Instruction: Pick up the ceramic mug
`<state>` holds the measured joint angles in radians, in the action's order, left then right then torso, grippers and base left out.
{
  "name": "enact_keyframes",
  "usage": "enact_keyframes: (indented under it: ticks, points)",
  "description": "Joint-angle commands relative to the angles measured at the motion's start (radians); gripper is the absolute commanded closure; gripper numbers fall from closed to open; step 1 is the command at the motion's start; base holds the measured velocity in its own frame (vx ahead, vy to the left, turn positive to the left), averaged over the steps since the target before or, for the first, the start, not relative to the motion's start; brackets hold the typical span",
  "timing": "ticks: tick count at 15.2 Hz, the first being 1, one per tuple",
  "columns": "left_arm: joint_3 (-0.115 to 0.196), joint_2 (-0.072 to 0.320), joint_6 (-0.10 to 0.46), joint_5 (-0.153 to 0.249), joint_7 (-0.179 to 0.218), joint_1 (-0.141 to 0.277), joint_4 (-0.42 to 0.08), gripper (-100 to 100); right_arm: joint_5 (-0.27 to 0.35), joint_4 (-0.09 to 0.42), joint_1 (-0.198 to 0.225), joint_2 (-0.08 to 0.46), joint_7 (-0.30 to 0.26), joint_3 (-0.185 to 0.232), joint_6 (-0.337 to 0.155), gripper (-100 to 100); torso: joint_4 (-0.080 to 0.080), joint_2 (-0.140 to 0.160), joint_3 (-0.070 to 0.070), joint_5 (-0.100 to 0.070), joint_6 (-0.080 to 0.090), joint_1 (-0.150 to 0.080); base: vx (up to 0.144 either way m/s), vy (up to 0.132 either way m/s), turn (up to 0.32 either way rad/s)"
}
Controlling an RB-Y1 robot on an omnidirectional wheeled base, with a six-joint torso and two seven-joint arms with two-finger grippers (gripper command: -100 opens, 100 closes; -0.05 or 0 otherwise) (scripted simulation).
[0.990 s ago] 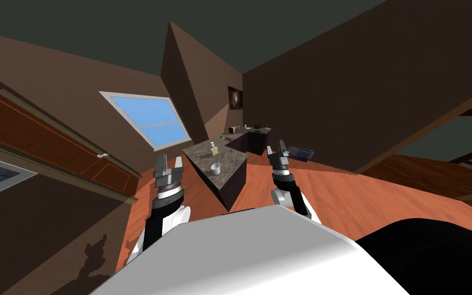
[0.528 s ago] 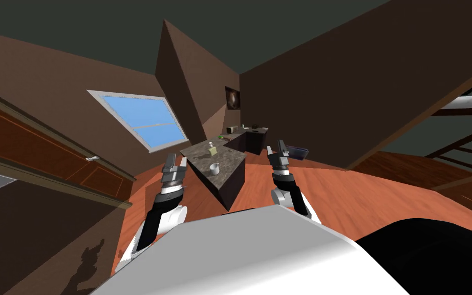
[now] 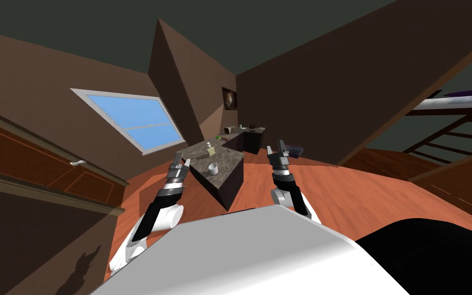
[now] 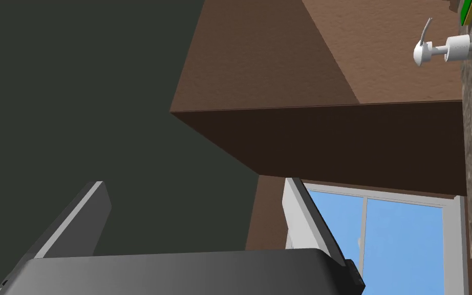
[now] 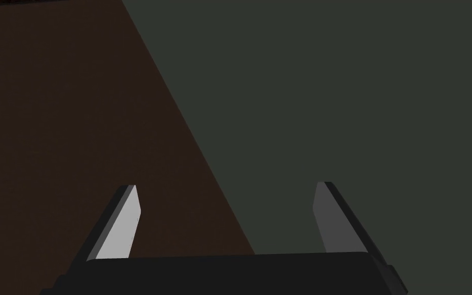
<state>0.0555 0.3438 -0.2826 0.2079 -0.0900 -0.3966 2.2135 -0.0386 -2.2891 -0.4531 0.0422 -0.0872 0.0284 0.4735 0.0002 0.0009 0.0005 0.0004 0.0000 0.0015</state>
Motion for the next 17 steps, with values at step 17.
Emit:
enact_keyframes:
  ticks: [17]
  points:
    - [0.016, 0.179, 0.35, 0.154, 0.011, 0.077, -0.074, -100, 0.0, 0.0, 0.0, 0.0, 0.0, 0.0, 0.0, 0, 0.0, 0.0, 0.0, 0.0, 0.0, 0.0, -0.015, 0.011, -0.078]
